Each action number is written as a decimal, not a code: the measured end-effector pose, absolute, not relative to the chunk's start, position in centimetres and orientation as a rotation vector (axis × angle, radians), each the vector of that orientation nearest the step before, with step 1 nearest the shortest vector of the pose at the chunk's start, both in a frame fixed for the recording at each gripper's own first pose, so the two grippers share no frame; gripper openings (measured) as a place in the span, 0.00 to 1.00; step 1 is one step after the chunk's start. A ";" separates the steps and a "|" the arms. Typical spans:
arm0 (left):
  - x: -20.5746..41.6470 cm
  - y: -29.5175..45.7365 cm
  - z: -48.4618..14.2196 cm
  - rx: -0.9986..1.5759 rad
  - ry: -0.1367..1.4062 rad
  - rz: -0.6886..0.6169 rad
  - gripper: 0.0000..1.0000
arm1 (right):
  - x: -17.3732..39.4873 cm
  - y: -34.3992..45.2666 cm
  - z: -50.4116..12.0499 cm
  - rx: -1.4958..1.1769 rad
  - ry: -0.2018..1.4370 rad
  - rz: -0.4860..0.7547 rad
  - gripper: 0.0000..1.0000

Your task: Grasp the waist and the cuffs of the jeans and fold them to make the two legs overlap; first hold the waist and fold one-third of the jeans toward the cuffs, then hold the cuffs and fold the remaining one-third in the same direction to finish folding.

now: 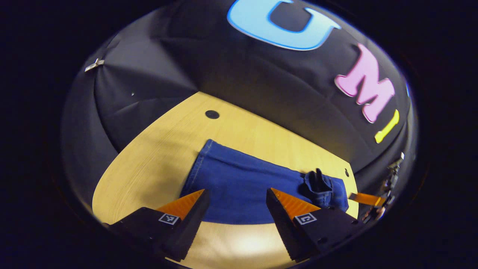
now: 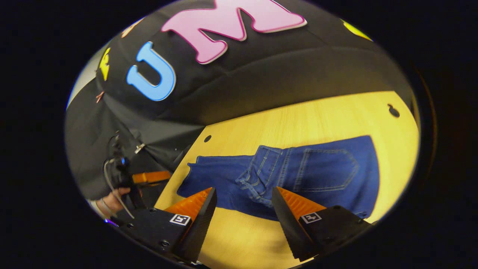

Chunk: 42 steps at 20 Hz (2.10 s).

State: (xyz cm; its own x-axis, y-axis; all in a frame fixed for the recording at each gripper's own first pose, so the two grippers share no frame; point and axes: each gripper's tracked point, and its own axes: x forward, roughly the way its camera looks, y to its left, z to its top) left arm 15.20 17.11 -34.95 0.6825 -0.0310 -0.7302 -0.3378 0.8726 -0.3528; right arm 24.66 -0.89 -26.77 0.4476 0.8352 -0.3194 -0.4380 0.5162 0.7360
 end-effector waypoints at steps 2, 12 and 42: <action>17.7 19.5 -36.1 -0.535 0.857 0.231 0.96 | 24.2 -4.0 -26.8 0.594 0.722 0.831 0.91; 19.1 21.3 -45.8 -0.325 1.225 0.282 0.98 | 24.8 -12.9 -29.8 0.638 0.752 0.655 0.91; 24.2 -0.4 -22.0 -0.652 0.865 -0.328 0.06 | 23.2 -19.5 -26.1 0.685 0.675 0.645 0.90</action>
